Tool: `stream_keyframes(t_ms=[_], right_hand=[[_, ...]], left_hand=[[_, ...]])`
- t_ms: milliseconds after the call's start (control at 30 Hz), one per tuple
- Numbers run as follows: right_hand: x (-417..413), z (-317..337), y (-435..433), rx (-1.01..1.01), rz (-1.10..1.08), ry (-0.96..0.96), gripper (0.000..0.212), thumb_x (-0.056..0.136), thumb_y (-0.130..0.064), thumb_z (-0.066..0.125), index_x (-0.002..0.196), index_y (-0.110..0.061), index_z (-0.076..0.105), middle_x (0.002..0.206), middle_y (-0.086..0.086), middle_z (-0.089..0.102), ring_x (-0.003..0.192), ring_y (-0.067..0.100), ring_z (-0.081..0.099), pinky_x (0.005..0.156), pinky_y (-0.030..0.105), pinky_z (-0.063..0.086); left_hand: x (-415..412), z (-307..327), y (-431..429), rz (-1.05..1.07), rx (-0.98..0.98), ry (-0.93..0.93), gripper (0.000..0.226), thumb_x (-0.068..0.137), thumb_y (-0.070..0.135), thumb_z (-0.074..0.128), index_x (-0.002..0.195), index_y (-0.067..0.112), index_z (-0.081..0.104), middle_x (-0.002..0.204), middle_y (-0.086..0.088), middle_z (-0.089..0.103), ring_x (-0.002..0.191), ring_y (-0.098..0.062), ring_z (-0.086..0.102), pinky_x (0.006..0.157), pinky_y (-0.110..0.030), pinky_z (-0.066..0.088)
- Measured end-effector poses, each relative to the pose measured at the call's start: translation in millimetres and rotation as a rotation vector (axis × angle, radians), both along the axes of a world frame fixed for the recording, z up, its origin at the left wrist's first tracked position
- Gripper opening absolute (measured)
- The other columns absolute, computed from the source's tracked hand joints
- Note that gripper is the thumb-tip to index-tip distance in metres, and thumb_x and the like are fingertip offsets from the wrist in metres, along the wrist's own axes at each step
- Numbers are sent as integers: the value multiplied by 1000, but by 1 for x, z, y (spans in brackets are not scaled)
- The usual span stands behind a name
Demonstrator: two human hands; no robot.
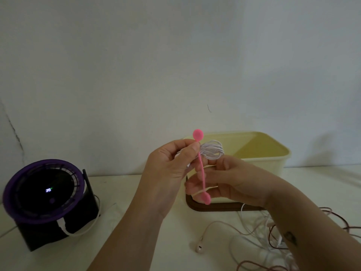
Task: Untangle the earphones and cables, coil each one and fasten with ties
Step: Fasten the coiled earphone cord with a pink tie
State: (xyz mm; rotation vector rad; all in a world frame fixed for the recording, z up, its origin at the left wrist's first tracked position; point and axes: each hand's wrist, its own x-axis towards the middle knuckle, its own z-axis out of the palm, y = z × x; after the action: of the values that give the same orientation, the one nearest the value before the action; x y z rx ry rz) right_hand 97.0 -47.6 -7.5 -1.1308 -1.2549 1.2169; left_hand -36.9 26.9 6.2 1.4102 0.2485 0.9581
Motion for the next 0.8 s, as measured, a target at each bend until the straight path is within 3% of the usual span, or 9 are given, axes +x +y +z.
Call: stream_keyframes(t_ms=[100,200,300,400,533,667,800], right_hand=[[4,-3,0,-26,75,111,40,83,-8,58,119,7,51,105,18,67,97,24,67,89,42,53],[10,-6,0,-7,189,199,45,82,-16,68,121,2,52,106,20,66,103,28,64,94,48,49],[14,-8,1,4,217,297,38,80,-26,73,109,-4,62,93,20,68,94,31,66,93,51,49],[16,-11,1,28,259,349,34,80,-23,73,103,-2,59,79,12,67,86,26,67,93,53,48],[16,-13,2,45,298,364,22,83,-21,71,97,-5,64,82,10,66,88,23,66,92,51,50],[14,-15,4,8,307,359,17,82,-18,72,91,-8,64,72,5,62,79,18,65,88,46,53],[19,-16,3,-17,104,264,27,63,-21,85,83,-10,71,71,4,58,68,13,61,75,36,57]], left_hand=[[-1,-1,-1,19,30,15,8,80,18,62,74,15,67,59,1,62,59,-10,61,66,-28,48],[-1,-2,0,31,62,21,7,79,19,63,79,12,66,62,2,65,63,-9,64,67,-21,54],[0,-2,3,26,68,-9,19,69,25,64,81,11,66,63,4,66,64,-9,65,70,-21,54],[1,-3,4,48,70,-9,24,63,29,65,80,12,67,64,4,66,64,-8,65,76,-25,56],[2,-5,4,65,74,11,22,64,30,65,79,14,67,65,4,67,66,-8,65,81,-28,56],[2,-5,2,47,79,39,21,68,29,65,81,12,67,63,5,65,64,-6,64,84,-29,55],[1,-4,-2,6,109,131,8,86,13,61,82,9,67,68,3,69,61,-5,62,81,-29,54]])
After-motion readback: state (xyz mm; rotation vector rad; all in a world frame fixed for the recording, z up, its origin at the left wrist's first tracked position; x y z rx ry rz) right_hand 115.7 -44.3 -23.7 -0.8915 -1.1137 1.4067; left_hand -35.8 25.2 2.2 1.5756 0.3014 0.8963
